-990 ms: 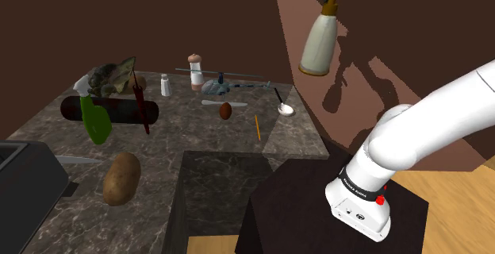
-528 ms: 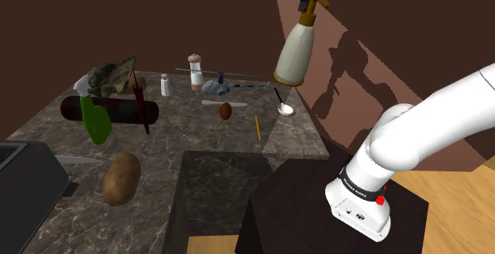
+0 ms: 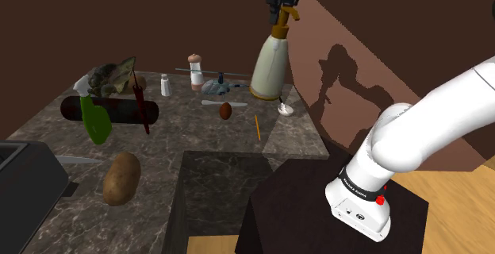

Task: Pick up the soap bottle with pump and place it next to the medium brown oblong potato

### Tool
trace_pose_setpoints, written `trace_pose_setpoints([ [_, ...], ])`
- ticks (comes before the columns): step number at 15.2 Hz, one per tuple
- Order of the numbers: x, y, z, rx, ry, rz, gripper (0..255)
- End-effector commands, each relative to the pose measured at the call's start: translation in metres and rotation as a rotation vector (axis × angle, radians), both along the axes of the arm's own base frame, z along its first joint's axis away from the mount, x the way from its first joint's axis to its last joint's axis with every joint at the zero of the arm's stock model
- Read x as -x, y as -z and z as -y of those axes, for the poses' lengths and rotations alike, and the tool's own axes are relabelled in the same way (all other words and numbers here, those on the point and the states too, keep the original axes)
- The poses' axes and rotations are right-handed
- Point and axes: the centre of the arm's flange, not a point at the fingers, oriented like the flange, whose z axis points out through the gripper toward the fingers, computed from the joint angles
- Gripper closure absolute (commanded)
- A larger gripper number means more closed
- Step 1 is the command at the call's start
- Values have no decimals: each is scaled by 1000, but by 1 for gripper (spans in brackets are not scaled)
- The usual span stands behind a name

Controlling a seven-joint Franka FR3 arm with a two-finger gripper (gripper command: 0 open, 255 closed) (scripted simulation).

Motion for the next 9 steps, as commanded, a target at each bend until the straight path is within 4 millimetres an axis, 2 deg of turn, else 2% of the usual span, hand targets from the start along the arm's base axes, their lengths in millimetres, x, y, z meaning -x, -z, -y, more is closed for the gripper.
trace_pose_setpoints([
  [1, -5, 7, -25, -1, 2, 1, 255],
  [9, -23, 36, -125, -1, 2, 1, 255],
])
